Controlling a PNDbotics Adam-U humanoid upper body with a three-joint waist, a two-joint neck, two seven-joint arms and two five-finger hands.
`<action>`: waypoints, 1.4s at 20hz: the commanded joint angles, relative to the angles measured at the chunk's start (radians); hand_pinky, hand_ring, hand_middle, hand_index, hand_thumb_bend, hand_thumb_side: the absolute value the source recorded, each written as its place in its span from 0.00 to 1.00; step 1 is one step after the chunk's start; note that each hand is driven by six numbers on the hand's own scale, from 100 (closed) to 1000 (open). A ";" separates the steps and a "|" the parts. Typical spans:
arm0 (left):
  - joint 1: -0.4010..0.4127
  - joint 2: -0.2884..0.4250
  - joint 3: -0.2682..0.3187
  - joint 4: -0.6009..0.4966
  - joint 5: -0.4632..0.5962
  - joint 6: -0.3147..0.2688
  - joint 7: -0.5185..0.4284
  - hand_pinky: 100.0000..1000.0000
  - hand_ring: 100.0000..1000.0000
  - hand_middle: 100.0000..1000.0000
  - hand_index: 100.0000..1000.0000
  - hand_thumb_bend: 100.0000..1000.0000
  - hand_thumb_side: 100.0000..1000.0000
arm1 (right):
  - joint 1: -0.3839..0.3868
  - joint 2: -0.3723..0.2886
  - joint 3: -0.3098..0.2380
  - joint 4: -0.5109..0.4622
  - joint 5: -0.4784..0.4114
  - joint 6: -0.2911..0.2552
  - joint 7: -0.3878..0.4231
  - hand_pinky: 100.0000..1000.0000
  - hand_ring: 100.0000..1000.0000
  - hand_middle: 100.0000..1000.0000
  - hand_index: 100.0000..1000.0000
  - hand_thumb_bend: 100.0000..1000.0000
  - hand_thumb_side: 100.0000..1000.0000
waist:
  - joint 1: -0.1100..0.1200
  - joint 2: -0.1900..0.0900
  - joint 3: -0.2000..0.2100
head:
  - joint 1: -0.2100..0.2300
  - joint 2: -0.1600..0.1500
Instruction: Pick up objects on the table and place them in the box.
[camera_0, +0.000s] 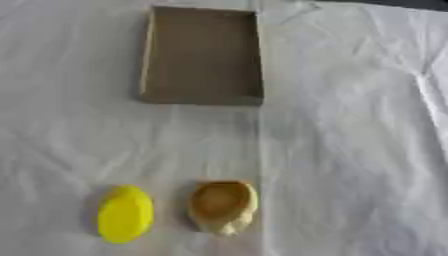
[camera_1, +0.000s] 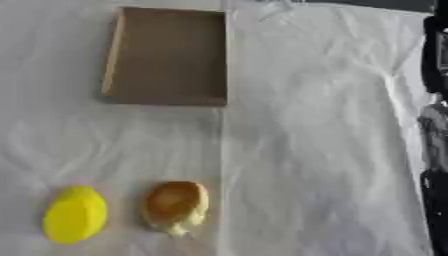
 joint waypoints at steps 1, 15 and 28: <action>-0.018 0.020 -0.002 -0.016 0.003 -0.002 -0.004 0.83 0.89 0.80 0.84 0.08 0.50 | -0.005 -0.017 -0.005 -0.017 -0.001 -0.001 0.003 0.94 0.85 0.62 0.87 0.00 0.51 | 0.008 -0.031 -0.004 | -0.001 0.001; 0.106 0.266 -0.038 -0.016 -0.150 -0.036 -0.027 0.81 0.87 0.80 0.87 0.06 0.42 | 0.055 -0.085 -0.026 -0.017 0.023 -0.022 -0.042 0.93 0.86 0.65 0.87 0.00 0.51 | 0.038 -0.055 0.010 | -0.016 0.060; 0.313 0.609 -0.148 -0.016 -0.411 -0.059 -0.352 0.88 0.95 0.88 0.92 0.22 0.33 | 0.132 -0.142 -0.035 -0.017 0.100 -0.086 -0.103 0.91 0.84 0.64 0.86 0.00 0.49 | 0.035 -0.066 0.028 | -0.016 0.052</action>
